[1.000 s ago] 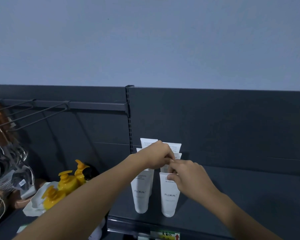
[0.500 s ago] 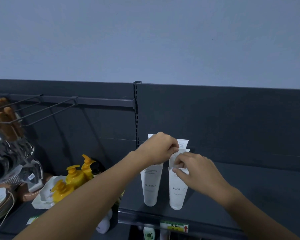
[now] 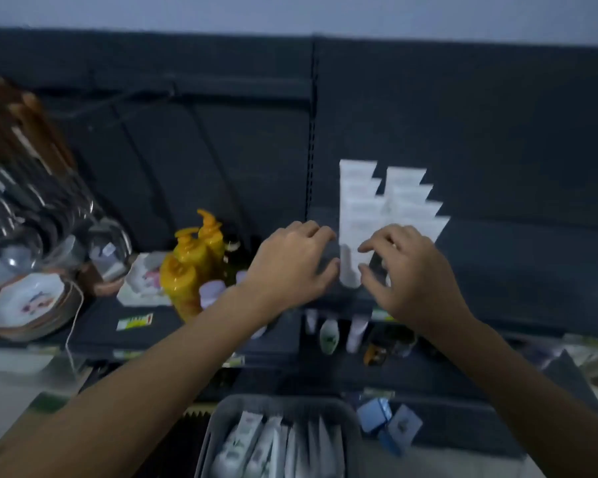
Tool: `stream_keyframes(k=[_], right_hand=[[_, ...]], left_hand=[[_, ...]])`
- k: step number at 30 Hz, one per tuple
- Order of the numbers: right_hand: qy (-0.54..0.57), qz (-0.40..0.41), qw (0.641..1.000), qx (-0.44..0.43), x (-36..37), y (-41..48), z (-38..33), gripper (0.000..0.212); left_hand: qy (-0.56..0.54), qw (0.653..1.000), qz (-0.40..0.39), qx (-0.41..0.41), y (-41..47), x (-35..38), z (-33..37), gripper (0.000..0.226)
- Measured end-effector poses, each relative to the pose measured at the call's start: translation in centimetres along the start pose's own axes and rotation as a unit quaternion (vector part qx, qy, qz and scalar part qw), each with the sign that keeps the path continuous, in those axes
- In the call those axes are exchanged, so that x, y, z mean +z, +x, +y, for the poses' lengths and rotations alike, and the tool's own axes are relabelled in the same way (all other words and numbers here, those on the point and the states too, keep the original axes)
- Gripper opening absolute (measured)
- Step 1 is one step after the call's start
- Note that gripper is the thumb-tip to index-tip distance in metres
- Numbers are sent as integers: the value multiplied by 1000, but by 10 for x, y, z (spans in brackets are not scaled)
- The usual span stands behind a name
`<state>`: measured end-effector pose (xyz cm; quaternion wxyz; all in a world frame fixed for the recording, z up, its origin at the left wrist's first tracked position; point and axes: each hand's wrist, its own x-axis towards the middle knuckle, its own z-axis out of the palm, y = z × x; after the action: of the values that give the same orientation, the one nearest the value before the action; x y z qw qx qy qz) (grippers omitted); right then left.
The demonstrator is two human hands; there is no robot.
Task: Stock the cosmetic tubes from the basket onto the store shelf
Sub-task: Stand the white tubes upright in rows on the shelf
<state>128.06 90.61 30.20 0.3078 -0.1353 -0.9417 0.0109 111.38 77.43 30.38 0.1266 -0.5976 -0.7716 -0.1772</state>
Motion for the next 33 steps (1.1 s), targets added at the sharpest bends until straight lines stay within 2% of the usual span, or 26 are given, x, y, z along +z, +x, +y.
stream_keyframes(k=[5,8,12,14,18,21,24,27,29,33], right_hand=[[18,-70,997,26,66,-67,-42,16],[46,-115,992,24,110,-115,-62,11],[69,-205,975,44,174,-172,-79,19],[78,-246,965,53,209,-198,-84,19],[91,-315,942,76,283,-238,-96,23],[106,-375,917,87,333,-258,-102,35],[103,-431,893,78,381,-277,-102,48],[73,-460,884,45,417,-290,-97,55],[66,-472,879,30,434,-294,-92,61],[59,-489,870,21,448,-294,-87,51]], left_hand=[[-14,997,-64,-34,-98,64,-29,40],[-31,989,-131,-66,-157,112,-41,36],[-59,956,-254,-132,-223,181,-54,31],[-39,934,-315,-166,-250,214,-64,31],[12,875,-429,-223,-291,275,-89,42],[30,849,-478,-222,-309,315,-106,54],[31,838,-503,-210,-312,344,-119,68],[9,827,-530,-187,-301,355,-128,89],[-23,817,-549,-174,-294,361,-130,95],[-62,797,-579,-159,-290,373,-124,105]])
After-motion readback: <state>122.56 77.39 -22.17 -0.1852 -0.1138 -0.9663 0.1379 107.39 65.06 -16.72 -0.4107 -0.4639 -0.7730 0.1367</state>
